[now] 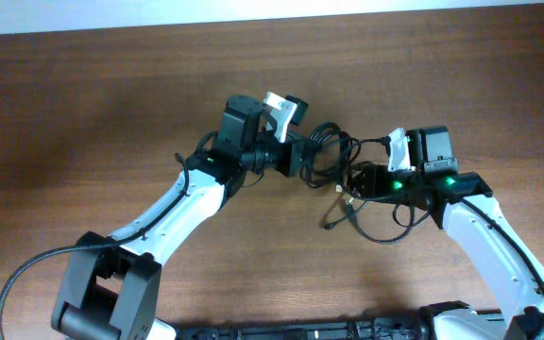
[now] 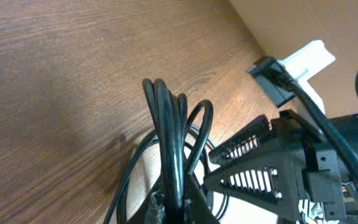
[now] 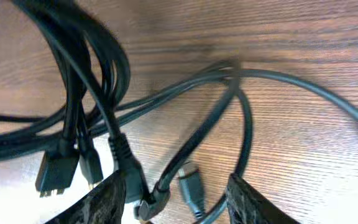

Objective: Untangle cables

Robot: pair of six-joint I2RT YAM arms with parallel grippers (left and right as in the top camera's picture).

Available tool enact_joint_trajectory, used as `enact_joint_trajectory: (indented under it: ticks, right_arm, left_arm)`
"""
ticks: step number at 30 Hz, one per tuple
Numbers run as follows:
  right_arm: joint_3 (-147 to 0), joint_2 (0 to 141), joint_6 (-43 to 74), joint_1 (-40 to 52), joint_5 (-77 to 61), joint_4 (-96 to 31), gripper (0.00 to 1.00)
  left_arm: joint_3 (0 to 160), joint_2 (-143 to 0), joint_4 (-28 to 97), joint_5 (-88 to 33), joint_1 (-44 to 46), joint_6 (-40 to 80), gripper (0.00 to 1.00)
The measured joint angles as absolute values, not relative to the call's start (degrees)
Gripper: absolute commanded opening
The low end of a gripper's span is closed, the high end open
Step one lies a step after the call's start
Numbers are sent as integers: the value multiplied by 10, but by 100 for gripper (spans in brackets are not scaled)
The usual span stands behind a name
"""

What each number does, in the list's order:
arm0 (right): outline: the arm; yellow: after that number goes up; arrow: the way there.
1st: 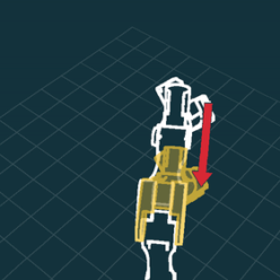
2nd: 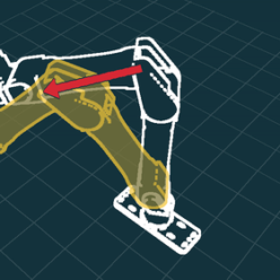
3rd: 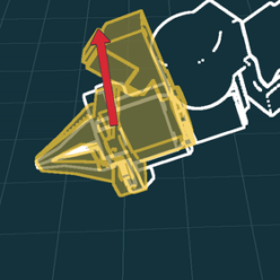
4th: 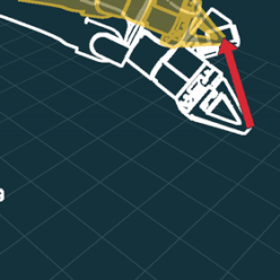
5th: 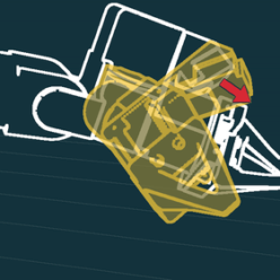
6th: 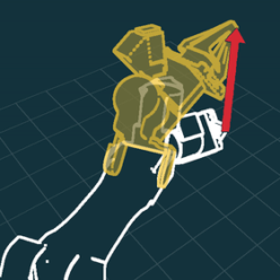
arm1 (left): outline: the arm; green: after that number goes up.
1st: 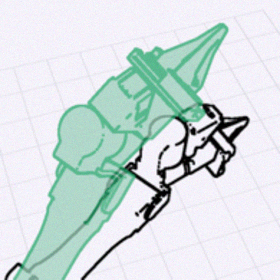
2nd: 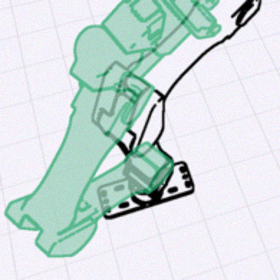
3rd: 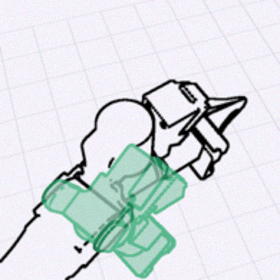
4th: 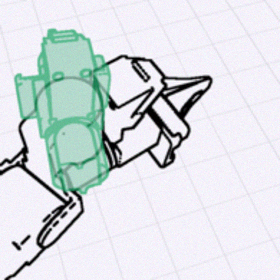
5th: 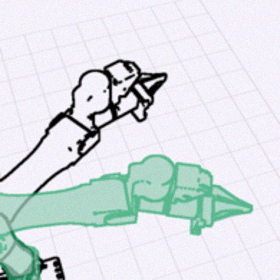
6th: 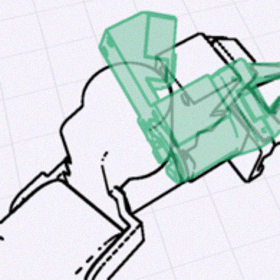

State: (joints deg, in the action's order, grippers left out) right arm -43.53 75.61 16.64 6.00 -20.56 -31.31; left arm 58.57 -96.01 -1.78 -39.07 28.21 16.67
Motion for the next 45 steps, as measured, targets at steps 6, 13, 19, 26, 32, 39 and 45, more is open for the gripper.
enact_joint_trajectory:
  ticks: [6, 13, 19, 26, 32, 39, 45]
  right_arm:
    - [-550, 754, 168, 60, -230, -302, 64]
    - [-550, 754, -42, 60, -325, -328, 64]
    - [-550, 754, -93, 59, -439, -323, 34]
    - [-550, 754, -68, 58, -390, -329, 4]
    - [-552, 754, 39, 64, -232, -402, 4]
    - [-556, 755, 265, 60, 41, -460, 35]
    - [-555, 755, 249, 60, 21, -448, 35]
  left_arm:
    - [587, -959, 23, -398, 282, 154, 0]
    - [587, -959, 6, -583, 232, 160, 0]
    - [587, -959, 6, -626, 223, 167, 0]
    - [587, -959, 6, -599, 225, 171, 0]
    - [587, -959, -35, -526, 140, 180, 3]
    - [587, -952, -39, -551, 59, 210, 0]
    - [587, -952, -37, -493, 154, 204, 53]
